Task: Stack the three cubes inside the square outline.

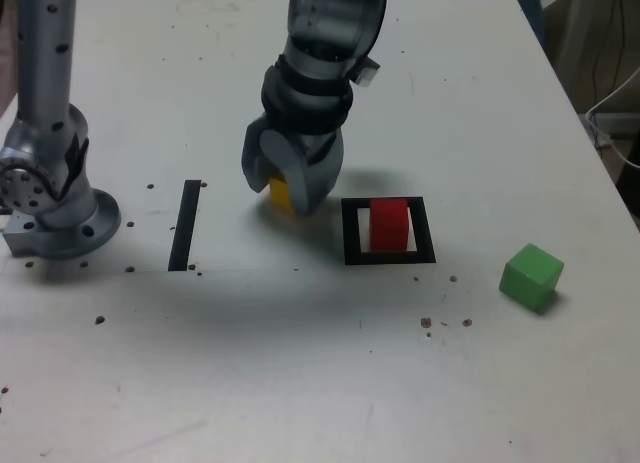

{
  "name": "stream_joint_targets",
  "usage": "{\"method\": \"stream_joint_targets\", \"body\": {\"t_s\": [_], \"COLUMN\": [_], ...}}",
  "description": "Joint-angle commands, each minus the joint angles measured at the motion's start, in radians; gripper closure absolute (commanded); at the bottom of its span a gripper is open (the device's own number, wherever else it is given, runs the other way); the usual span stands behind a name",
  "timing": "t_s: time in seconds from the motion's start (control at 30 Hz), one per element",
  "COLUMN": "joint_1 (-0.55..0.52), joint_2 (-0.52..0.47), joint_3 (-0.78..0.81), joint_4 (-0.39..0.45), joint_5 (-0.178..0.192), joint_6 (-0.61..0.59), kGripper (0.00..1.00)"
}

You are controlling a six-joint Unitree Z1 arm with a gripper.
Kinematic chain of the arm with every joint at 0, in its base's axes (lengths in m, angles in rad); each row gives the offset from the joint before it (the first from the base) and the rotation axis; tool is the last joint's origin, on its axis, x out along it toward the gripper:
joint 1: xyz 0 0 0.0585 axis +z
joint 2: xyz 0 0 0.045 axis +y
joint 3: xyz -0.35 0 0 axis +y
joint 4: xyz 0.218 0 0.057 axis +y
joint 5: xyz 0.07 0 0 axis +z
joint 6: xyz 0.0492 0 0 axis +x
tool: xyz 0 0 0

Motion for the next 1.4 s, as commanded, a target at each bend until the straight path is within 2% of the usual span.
{"method": "stream_joint_targets", "body": {"t_s": [0.0,0.2,0.47,0.87,1.1,1.37], "joint_1": [0.001,-0.004,-0.034,-0.101,-0.116,-0.144], "joint_2": [-0.015,-0.040,-0.058,-0.034,0.032,0.101], "joint_3": [-0.019,-0.093,-0.244,-0.372,-0.457,-0.538], "joint_4": [0.021,0.124,0.253,0.280,0.309,0.329], "joint_5": [-0.007,-0.036,-0.040,-0.064,-0.116,-0.132], "joint_6": [-0.001,-0.025,-0.140,-0.425,-0.480,-0.526], "kGripper": [0.90,0.92,0.92,0.92,0.92,0.91]}}
